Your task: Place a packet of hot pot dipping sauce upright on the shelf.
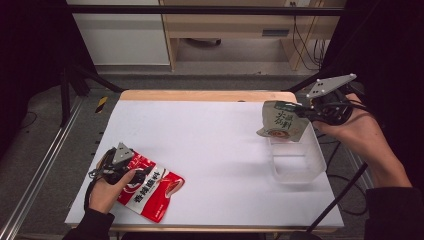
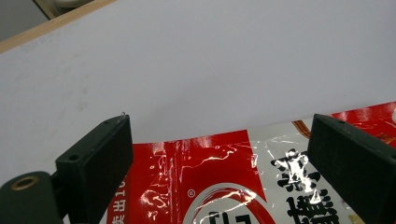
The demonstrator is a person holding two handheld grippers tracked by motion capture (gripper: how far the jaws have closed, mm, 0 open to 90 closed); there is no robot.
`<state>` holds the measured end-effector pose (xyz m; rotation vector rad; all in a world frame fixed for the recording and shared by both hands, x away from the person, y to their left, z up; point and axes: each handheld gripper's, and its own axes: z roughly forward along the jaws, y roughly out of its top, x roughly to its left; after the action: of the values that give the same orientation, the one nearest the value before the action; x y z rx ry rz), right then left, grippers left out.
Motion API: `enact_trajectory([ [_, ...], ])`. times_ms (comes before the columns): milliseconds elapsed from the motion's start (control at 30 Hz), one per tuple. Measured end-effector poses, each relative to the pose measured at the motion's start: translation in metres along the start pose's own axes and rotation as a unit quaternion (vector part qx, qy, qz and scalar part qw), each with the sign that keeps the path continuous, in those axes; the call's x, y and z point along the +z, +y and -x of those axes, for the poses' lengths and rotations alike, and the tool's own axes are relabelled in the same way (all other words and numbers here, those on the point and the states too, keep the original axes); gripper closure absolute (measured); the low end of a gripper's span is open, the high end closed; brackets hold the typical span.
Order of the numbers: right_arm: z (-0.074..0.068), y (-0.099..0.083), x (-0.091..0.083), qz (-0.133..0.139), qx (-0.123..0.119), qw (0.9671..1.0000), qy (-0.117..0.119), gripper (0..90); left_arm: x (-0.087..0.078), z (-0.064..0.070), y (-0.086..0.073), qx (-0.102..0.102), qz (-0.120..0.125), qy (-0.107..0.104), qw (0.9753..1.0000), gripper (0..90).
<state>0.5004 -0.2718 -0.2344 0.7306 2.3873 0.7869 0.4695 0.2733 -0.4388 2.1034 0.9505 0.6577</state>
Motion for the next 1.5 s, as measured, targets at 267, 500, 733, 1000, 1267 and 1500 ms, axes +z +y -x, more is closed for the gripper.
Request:
enact_trajectory([
  [267,0.007,-0.006,0.003,-0.002,0.003,1.0,-0.005,90.0,0.0,-0.001,0.0,0.0,0.0,0.0,1.0,7.1],
  [500,0.011,-0.012,0.006,-0.006,0.004,0.9999,-0.008,90.0,-0.001,-0.001,-0.001,-0.001,-0.001,0.002,1.0,7.0],
  [733,0.02,-0.026,0.017,-0.015,0.01,0.9998,-0.007,90.0,0.0,-0.002,-0.002,0.001,-0.006,0.001,1.0,7.1],
  [1000,0.035,-0.033,0.031,-0.022,0.014,0.9997,0.0,90.0,0.001,-0.001,-0.003,-0.001,-0.006,0.004,1.0,7.1],
  [1267,0.046,-0.038,0.048,-0.037,0.007,0.9992,0.014,90.0,0.002,-0.001,-0.004,0.001,-0.01,0.003,0.9999,7.0],
  [1500,0.048,-0.039,0.054,-0.04,0.005,0.999,0.018,90.0,0.005,0.001,-0.004,0.005,-0.016,0.002,0.9999,7.0],
])
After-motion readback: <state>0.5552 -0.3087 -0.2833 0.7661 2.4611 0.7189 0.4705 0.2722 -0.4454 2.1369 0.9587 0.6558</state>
